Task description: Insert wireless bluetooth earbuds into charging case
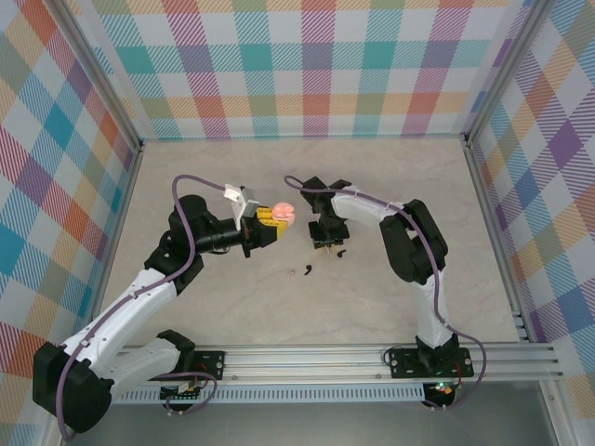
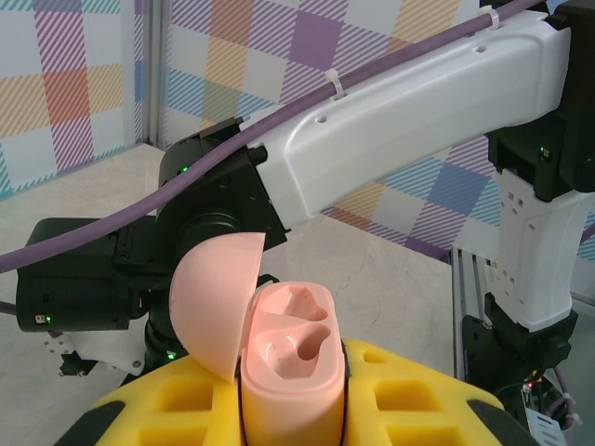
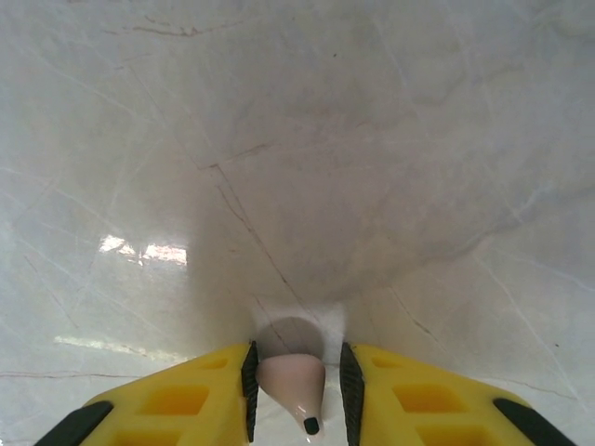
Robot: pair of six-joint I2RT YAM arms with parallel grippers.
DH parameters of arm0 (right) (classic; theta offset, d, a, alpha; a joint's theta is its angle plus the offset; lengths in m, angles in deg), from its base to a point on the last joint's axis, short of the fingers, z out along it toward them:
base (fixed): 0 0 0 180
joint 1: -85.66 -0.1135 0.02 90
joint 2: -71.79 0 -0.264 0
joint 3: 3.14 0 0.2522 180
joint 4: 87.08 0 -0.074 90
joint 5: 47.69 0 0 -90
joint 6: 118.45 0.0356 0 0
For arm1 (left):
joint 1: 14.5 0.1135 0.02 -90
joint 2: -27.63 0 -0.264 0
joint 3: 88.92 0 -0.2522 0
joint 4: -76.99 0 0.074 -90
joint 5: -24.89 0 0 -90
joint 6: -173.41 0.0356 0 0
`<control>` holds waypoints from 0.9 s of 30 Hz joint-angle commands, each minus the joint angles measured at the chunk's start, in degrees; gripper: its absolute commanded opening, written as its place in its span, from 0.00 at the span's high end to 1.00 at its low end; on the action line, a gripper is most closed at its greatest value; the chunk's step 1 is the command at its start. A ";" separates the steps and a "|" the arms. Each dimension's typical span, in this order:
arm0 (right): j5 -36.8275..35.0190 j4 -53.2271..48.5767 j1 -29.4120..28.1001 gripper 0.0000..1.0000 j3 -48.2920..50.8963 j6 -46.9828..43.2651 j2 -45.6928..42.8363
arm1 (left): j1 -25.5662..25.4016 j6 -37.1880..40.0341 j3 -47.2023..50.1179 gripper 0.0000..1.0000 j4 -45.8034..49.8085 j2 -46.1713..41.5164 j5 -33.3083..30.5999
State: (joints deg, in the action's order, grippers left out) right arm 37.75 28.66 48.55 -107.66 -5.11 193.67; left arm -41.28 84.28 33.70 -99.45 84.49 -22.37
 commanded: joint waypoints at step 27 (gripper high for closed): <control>1.87 12.73 2.21 0.76 12.22 3.91 -20.97 | 0.77 -5.30 5.01 0.81 -10.21 1.12 -6.94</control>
State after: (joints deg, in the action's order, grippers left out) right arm 37.60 38.67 50.52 -96.36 -2.69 176.06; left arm -41.28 80.63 37.53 -103.93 85.69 -27.33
